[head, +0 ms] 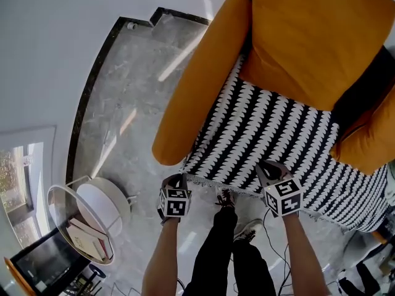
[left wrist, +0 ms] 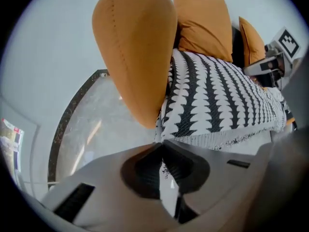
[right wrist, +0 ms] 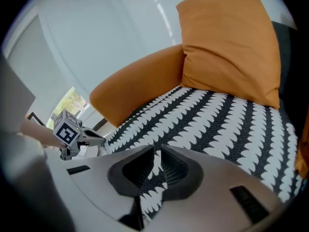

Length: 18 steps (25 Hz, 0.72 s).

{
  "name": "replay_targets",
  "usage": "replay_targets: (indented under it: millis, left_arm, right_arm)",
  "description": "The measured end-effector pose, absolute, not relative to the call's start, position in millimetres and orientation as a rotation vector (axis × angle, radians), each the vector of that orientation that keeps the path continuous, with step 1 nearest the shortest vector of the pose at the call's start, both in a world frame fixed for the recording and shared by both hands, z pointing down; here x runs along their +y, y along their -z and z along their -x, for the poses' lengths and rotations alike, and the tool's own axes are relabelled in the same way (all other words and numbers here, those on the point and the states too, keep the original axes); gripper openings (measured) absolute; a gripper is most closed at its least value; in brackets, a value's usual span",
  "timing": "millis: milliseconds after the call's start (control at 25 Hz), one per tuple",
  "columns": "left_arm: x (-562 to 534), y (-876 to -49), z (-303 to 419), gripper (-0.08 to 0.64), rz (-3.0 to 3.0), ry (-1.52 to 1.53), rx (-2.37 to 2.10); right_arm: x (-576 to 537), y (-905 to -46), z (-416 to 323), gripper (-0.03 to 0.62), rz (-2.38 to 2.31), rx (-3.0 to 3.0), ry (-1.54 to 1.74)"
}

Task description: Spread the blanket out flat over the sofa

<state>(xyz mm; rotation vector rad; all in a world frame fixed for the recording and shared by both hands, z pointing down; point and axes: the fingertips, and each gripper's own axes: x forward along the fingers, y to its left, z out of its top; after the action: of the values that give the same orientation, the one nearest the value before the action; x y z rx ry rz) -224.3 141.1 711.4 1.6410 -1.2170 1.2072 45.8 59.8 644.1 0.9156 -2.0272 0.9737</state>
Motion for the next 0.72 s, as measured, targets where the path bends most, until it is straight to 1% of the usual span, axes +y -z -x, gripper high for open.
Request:
replay_targets:
  millis: [280,480,520,640,680,720]
  left_arm:
    - [137,-748,222,0.023,-1.514,-1.177,-1.23]
    - [136,-758,215,0.027,-1.488,-1.193,-1.238]
    - [138,-759,215,0.043,-1.477,-1.189,-1.235]
    - [150,-764,216,0.127,-1.426,-1.199,-1.221]
    - [156,-766,216,0.147,-1.408,-1.201,-1.217]
    - [162,-766,216,0.152,-1.394,-1.2,-1.219]
  right_arm:
    - [62,-661,-54,0.025,-0.916,-1.992,-0.963]
    - [72,-660,-58,0.025,-0.93,-1.994,-0.966]
    - [74,-659,-58,0.025,-0.935,-1.992,-0.966]
    - [77,-656,-61,0.025,-0.947,-1.995,-0.966]
    - [76,-656,-63,0.025,-0.949,-2.002,-0.965]
    - [75,-655,-66,0.025,-0.952,-2.012,-0.963]
